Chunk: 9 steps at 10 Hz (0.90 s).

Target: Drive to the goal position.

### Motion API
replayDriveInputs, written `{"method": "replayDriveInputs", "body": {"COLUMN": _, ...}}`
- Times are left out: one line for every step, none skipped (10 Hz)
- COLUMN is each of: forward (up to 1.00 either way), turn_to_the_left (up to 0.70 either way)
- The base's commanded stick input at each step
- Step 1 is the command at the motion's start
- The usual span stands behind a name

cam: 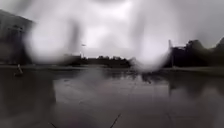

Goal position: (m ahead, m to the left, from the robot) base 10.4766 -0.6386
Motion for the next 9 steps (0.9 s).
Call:
{"method": "replayDriveInputs", "body": {"forward": 0.7, "turn_to_the_left": -0.29}}
{"method": "replayDriveInputs", "body": {"forward": 0.7, "turn_to_the_left": -0.28}}
{"method": "replayDriveInputs", "body": {"forward": 0.7, "turn_to_the_left": -0.26}}
{"method": "replayDriveInputs", "body": {"forward": 0.7, "turn_to_the_left": -0.04}}
{"method": "replayDriveInputs", "body": {"forward": 0.7, "turn_to_the_left": 0.0}}
{"method": "replayDriveInputs", "body": {"forward": 0.7, "turn_to_the_left": 0.0}}
{"method": "replayDriveInputs", "body": {"forward": 0.7, "turn_to_the_left": 0.0}}
{"method": "replayDriveInputs", "body": {"forward": 0.7, "turn_to_the_left": 0.0}}
{"method": "replayDriveInputs", "body": {"forward": 0.7, "turn_to_the_left": 0.0}}
